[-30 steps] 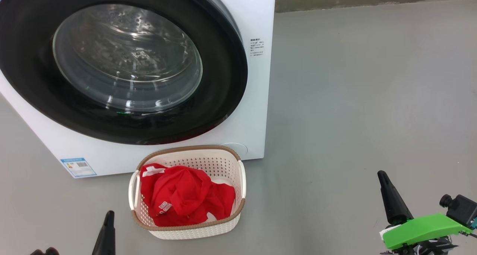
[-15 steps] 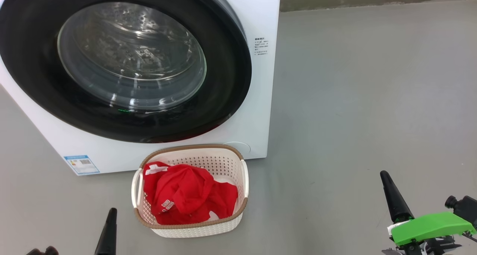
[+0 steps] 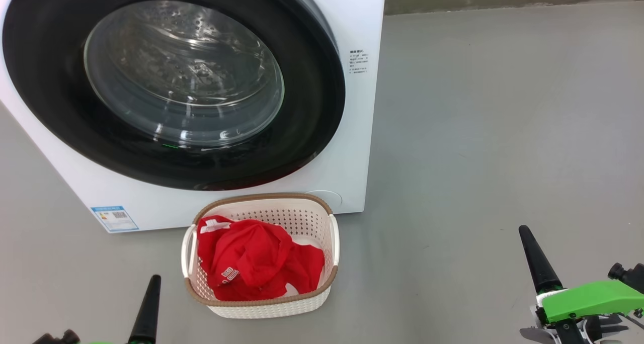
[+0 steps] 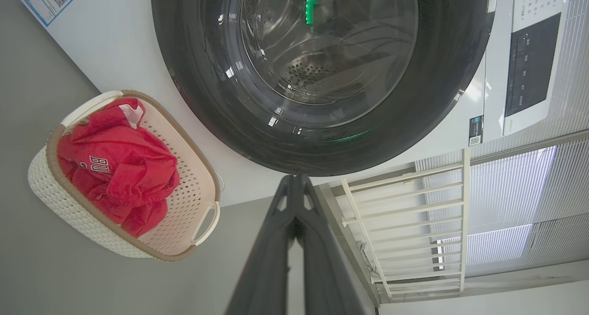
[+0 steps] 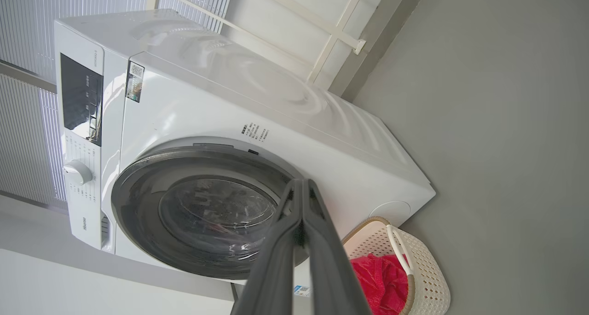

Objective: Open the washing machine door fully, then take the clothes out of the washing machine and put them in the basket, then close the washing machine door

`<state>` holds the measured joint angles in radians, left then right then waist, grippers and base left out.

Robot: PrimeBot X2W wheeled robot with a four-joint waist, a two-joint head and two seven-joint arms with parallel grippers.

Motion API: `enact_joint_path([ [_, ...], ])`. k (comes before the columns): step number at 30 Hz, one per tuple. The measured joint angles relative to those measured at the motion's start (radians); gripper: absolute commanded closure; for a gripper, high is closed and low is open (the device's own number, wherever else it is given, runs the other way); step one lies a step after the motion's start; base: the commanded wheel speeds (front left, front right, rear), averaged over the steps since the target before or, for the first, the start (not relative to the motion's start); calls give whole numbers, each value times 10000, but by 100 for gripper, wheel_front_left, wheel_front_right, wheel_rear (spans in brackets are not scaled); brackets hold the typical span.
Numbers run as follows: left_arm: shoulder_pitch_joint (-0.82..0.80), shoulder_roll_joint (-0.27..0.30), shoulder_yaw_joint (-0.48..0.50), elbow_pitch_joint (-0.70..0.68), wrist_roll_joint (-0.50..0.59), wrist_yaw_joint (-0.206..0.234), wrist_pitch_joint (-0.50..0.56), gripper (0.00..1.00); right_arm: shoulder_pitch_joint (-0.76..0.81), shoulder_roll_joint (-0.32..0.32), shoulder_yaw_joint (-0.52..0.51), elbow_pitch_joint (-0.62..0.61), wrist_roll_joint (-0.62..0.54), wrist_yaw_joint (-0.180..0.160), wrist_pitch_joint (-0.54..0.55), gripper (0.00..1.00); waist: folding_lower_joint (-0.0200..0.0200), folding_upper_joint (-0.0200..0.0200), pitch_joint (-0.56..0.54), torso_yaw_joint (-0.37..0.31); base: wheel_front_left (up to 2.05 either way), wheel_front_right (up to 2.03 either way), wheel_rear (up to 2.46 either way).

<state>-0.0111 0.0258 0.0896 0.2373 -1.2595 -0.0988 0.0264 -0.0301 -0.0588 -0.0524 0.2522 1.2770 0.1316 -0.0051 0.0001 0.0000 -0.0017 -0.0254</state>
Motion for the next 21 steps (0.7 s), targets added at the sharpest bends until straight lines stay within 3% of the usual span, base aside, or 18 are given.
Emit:
enact_joint_path([
  [21, -384, 35, -12, 201, -2414, -161, 581, 100, -166, 0, -318, 107, 2460, -2, 619, 100, 0, 0, 35, 183, 0, 0, 0],
])
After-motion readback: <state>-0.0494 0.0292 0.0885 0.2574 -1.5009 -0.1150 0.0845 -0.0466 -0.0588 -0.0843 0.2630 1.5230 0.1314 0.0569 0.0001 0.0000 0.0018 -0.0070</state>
